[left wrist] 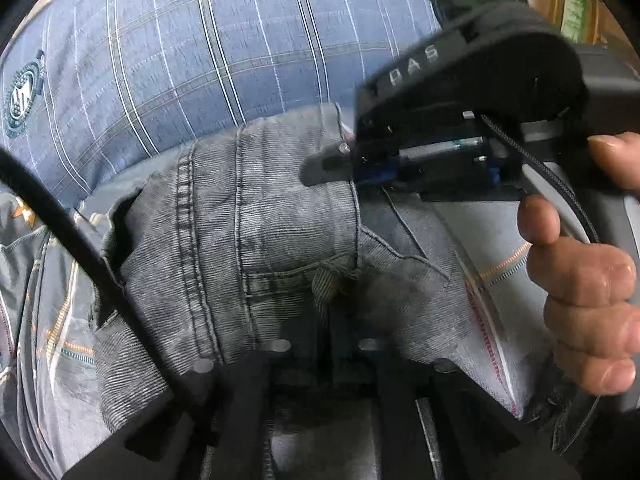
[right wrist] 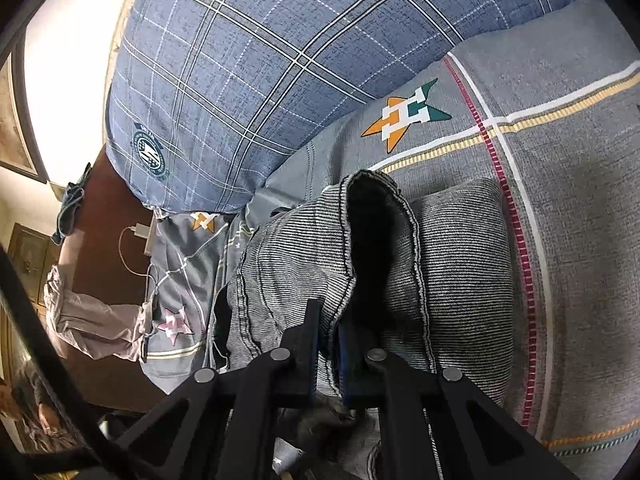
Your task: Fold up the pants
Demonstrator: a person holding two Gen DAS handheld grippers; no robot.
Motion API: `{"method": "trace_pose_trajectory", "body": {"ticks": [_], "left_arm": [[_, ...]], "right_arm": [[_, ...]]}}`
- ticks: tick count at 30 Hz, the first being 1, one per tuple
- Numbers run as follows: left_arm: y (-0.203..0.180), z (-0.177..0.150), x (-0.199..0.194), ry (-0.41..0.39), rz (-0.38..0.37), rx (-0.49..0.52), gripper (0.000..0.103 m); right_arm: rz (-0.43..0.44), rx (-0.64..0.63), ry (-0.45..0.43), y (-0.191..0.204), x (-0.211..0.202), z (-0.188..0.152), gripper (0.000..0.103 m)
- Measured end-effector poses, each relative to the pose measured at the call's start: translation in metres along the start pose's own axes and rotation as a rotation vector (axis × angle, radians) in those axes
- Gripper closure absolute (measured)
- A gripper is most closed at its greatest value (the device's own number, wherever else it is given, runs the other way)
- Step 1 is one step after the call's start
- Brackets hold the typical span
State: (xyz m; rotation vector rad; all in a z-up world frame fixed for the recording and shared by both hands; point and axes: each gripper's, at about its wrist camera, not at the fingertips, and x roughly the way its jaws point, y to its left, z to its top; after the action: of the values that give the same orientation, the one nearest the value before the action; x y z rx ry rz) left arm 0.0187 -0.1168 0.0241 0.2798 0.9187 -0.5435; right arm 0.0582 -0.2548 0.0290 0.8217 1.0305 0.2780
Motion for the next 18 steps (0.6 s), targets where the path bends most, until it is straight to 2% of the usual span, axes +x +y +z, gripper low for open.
{"method": "trace_pose_trajectory", "body": {"ticks": [3, 7, 10, 12, 14, 15, 18], "left_arm": [[-0.003, 0.005, -0.013, -0.027, -0.013, -0.015, 0.099], [0.000, 0.016, -0.047, -0.096, -0.090, -0.119, 0.099], [-0.008, 0.018, -0.035, -0.054, -0.129, -0.142, 0.099], [-0.022, 0.016, -0.007, 0.021, -0.132, -0.136, 0.099], [-0.030, 0.012, 0.012, 0.056, -0.113, -0.133, 0.099], [-0.030, 0.010, 0.017, 0.062, -0.112, -0.143, 0.099], [-0.031, 0.001, 0.011, 0.032, -0.128, -0.155, 0.099]], "right_arm": [[0.005, 0.001, -0.002, 0.000, -0.003, -0.001, 0.094], [0.038, -0.062, -0.078, 0.020, -0.044, -0.002, 0.099], [-0.018, -0.078, -0.090, 0.016, -0.057, -0.001, 0.099], [-0.053, -0.033, -0.056, 0.002, -0.047, 0.001, 0.099], [-0.088, 0.009, -0.004, -0.013, -0.033, 0.002, 0.099], [-0.090, 0.033, 0.021, -0.019, -0.026, 0.003, 0.096], [-0.042, 0.095, 0.000, -0.027, -0.029, 0.005, 0.092]]}}
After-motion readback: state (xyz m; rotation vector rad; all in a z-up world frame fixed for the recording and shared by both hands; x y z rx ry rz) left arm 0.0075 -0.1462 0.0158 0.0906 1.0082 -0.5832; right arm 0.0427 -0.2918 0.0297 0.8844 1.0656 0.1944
